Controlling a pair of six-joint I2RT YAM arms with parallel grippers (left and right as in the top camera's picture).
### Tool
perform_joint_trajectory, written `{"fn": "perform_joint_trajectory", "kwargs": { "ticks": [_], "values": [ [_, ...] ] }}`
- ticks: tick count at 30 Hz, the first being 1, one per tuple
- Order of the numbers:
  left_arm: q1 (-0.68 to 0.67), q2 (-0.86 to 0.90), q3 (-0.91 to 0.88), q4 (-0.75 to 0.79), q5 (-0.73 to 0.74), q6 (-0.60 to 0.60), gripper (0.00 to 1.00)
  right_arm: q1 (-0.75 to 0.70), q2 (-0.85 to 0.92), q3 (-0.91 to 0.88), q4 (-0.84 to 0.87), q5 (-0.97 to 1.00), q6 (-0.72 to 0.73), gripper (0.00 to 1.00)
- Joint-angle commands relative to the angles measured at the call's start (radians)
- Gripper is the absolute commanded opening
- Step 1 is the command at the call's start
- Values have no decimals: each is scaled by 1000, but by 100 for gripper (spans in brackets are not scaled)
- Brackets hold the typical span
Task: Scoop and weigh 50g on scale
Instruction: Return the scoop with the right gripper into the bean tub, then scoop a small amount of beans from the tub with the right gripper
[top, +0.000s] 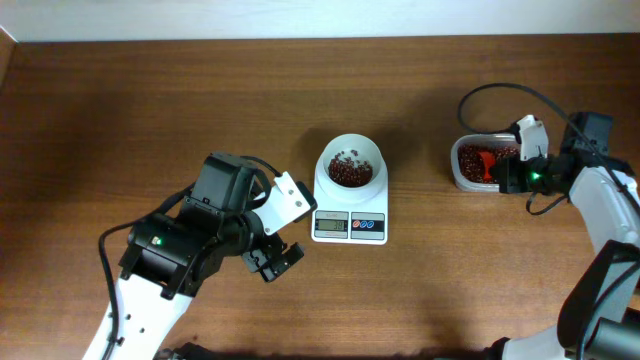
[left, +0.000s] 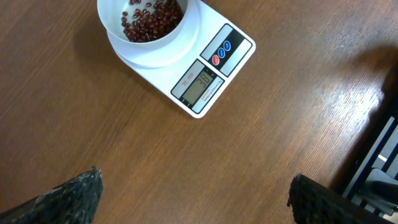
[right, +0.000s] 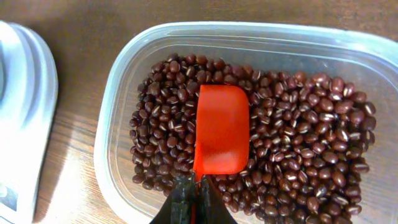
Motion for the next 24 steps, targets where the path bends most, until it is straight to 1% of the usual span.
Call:
{"fn": "perform_joint_trajectory", "kwargs": {
  "ticks": [1,5,10,13,15,24],
  "values": [
    [6,-5,19,1,-3,16,99,-48,6,-4,-8,-50,66,4],
    [6,-5,19,1,-3,16,99,-127,6,-4,-8,-208,70,4],
    [6,-5,19,1,-3,16,99,-203,6,-4,-9,-282,115,4],
    [6,-5,19,1,-3,16,99,-248,6,-4,-8,-409,114,4],
    [6,-5,19,1,-3,16,99,-265,6,-4,-8,-465,115,4],
    [6,-5,19,1,-3,16,99,-289,6,-4,-9,-588,115,4]
  ]
}}
